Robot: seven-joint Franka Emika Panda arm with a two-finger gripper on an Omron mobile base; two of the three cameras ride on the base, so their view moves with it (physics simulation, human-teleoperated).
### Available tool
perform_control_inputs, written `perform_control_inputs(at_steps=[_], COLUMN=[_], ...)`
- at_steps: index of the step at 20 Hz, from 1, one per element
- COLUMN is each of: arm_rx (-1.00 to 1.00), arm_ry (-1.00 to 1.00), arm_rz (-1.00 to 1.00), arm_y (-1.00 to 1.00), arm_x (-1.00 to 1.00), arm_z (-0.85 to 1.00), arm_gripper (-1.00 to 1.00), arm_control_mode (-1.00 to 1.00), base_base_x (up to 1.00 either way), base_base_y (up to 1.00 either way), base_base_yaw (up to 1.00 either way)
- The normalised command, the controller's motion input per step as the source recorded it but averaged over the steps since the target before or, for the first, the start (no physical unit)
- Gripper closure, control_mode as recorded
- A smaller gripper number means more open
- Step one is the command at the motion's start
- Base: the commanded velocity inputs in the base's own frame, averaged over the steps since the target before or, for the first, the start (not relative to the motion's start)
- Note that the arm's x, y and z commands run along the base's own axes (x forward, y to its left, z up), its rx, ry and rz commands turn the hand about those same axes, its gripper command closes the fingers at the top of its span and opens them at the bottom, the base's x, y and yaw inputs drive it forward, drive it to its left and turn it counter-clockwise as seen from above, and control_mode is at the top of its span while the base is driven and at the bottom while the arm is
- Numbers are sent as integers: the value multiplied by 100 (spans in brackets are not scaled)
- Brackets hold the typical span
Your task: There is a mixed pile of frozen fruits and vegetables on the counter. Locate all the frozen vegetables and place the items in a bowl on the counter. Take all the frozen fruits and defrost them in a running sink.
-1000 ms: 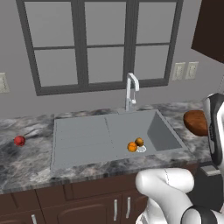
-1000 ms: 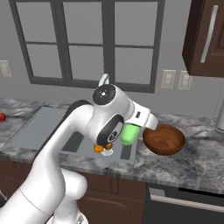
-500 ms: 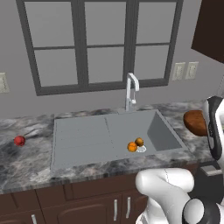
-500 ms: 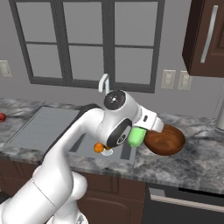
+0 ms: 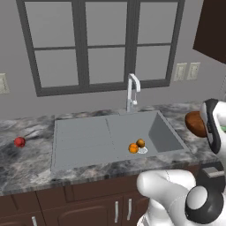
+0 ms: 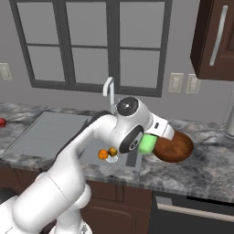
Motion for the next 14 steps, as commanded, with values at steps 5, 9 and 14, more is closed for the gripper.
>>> perform_control_inputs(at_steps=[5, 9, 14], arm_rx=[0, 0, 0], arm_ry=[4, 3, 0], arm_rz=[0, 0, 0], arm_y=[-20, -19, -11], arm_x=[23, 22, 22], arm_z=[-26, -31, -29], arm_gripper=[100, 100, 100], arm_control_mode=[-100, -100, -100], base_base_x=[0, 0, 0], base_base_y=[0, 0, 0], base_base_yaw=[0, 0, 0])
